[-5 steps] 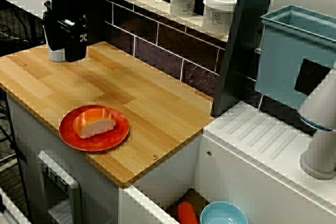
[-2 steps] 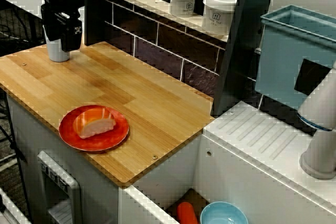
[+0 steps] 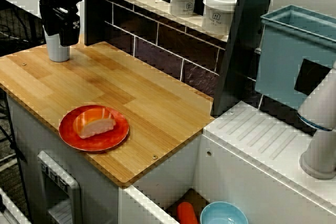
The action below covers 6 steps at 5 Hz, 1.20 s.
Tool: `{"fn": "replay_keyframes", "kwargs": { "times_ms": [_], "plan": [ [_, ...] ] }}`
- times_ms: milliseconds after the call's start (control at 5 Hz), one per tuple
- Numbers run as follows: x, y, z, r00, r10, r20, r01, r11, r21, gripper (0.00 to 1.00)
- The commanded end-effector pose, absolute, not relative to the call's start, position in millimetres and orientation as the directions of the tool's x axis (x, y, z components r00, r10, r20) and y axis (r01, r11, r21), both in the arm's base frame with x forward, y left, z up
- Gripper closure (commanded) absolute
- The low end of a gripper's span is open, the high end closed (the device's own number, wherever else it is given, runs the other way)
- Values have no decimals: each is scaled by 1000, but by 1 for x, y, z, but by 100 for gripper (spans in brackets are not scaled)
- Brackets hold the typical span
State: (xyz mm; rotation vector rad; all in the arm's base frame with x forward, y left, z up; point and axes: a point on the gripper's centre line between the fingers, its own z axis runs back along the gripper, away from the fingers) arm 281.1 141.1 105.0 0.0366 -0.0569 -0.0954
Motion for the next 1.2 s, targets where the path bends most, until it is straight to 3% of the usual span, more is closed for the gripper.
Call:
{"fn": "replay_keyframes", "kwargs": {
  "times_ms": [0,1000],
  "plan": [
    [284,151,122,988,-107,109,98,992,80,0],
    [304,186,129,965,-243,99,232,966,115,0]
  ]
}}
